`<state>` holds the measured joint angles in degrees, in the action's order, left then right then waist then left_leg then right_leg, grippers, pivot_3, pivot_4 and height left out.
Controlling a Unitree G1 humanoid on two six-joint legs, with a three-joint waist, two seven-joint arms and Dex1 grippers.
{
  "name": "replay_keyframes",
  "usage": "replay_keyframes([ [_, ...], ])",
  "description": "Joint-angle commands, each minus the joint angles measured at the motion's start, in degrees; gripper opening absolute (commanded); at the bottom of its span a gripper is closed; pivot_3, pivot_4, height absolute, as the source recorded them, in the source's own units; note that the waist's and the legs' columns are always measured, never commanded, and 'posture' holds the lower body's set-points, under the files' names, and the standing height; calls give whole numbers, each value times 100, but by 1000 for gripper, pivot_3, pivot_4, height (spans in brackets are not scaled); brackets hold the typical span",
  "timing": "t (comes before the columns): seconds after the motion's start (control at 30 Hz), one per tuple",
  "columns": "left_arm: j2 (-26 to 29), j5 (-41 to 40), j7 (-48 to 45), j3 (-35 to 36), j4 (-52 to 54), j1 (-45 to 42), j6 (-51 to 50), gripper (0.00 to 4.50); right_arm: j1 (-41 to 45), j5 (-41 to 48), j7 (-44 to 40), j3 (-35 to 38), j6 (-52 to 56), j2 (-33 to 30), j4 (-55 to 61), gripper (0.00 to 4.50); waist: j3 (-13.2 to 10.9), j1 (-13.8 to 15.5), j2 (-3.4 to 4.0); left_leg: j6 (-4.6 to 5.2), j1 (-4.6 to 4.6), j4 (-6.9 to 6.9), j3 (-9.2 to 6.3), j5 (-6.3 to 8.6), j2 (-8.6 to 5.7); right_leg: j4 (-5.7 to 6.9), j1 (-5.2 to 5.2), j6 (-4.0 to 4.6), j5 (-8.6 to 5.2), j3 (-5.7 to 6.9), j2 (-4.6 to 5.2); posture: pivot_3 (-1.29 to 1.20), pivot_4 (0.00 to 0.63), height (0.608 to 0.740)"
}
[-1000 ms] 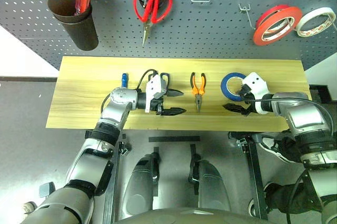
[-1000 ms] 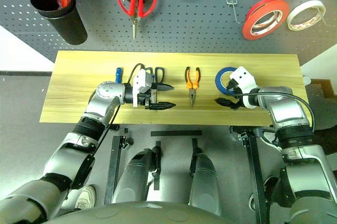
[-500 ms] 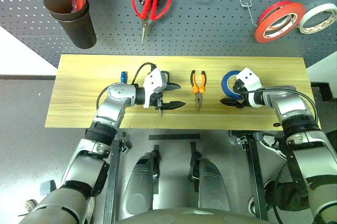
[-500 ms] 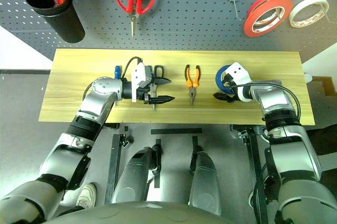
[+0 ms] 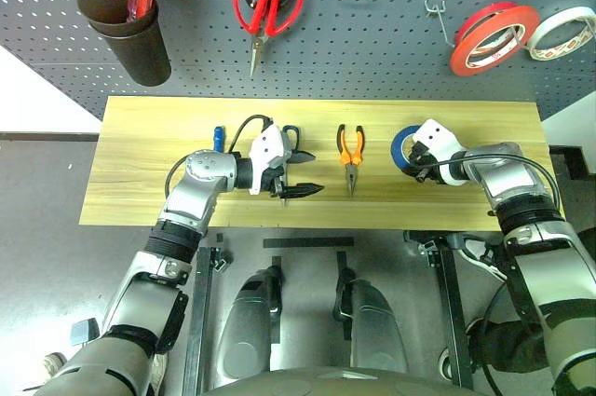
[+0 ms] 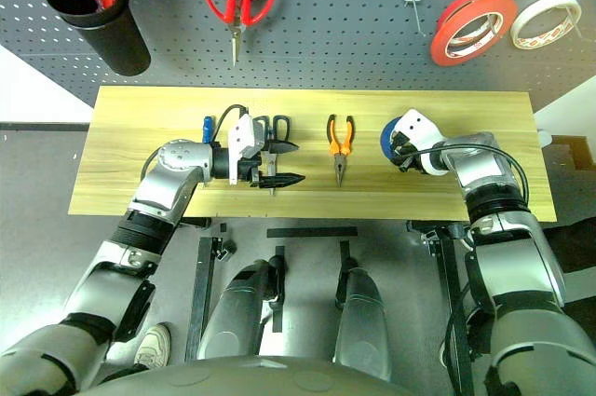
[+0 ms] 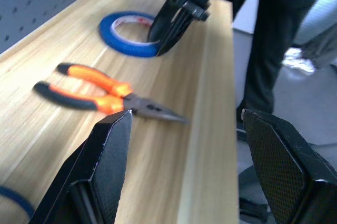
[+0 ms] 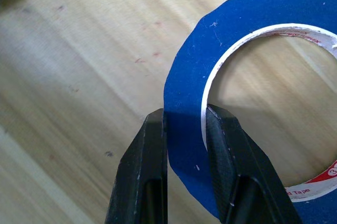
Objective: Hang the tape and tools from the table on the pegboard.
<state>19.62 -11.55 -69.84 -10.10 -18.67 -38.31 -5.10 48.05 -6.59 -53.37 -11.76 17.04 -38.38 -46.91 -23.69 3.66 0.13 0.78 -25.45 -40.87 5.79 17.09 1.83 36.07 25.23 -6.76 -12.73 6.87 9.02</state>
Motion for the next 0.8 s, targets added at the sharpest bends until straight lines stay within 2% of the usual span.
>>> replay_keyframes([
  [0.03,162,-574,-419,288,462,303,110,3479,-459,58,-147,123,163,-220,436,670,0,10,0,-1,0,1,-1,0,0,0,0,0,0,1,0,169,408,711],
  [0.1,257,-691,-551,371,466,365,219,3479,-650,198,-251,269,341,-323,842,670,0,11,0,-2,-2,1,-2,-1,0,0,0,0,0,1,0,159,396,711],
  [0.4,538,-1528,-927,870,901,440,3,3479,-2403,1800,-800,1790,1760,-1012,4646,670,15,1,3,-3,-7,0,1,-2,-3,-4,2,-1,0,2,7,124,323,711],
  [0.5,537,-2036,-1055,1077,1085,555,-309,3479,-2728,2328,-702,2320,2326,-1104,5668,670,22,-2,1,-4,-7,2,1,-2,-1,-4,3,-1,0,2,5,108,299,711],
  [0.63,498,-2069,-1013,1209,891,455,-170,3479,-3162,3075,-595,3002,3107,-1243,7073,670,86,25,0,-4,-9,0,-1,-2,-2,-5,2,-1,1,2,6,91,246,711],
  [0.8,277,-2238,-930,1384,699,277,-147,3479,-3157,3695,-112,3575,3628,-1228,8024,670,282,24,-22,-3,-19,-3,-1,-2,-9,-16,-2,-3,3,5,7,70,199,711],
])
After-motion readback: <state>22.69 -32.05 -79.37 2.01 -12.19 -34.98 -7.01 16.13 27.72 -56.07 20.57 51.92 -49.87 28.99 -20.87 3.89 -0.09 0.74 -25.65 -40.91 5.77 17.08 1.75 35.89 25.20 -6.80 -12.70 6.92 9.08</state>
